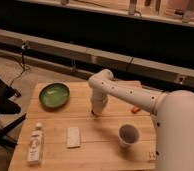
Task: Push the eraser across the table
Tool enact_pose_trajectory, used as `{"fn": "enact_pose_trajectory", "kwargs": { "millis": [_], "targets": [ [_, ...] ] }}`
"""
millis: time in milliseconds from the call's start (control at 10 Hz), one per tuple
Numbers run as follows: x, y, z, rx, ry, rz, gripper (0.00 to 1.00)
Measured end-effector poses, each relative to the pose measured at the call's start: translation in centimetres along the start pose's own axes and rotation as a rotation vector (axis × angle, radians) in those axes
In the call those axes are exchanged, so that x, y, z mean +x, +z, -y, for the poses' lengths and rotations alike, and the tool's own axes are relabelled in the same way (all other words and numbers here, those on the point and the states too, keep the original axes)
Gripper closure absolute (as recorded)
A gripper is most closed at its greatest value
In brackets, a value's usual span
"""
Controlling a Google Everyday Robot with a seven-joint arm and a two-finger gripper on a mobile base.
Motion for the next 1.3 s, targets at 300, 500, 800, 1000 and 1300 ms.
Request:
{"fn": "enact_pose_trajectory", "kwargs": {
  "millis": [300, 500, 800, 1000, 1300],
  "targets": [
    [0.6, -0.1, 0.0, -0.001, 0.011, -0.016, 1.0],
    [1.8, -0.7, -0.5, 0.002, 0.029, -0.037, 1.0],
    [3.5, -1.6, -1.3, 0.004, 0.056, -0.07, 1.0],
    [4.4, -1.4, -1.1, 0.001, 0.066, -0.08, 1.0],
    [5.8, -0.7, -1.4, -0.013, 0.087, -0.087, 1.0]
  ]
}}
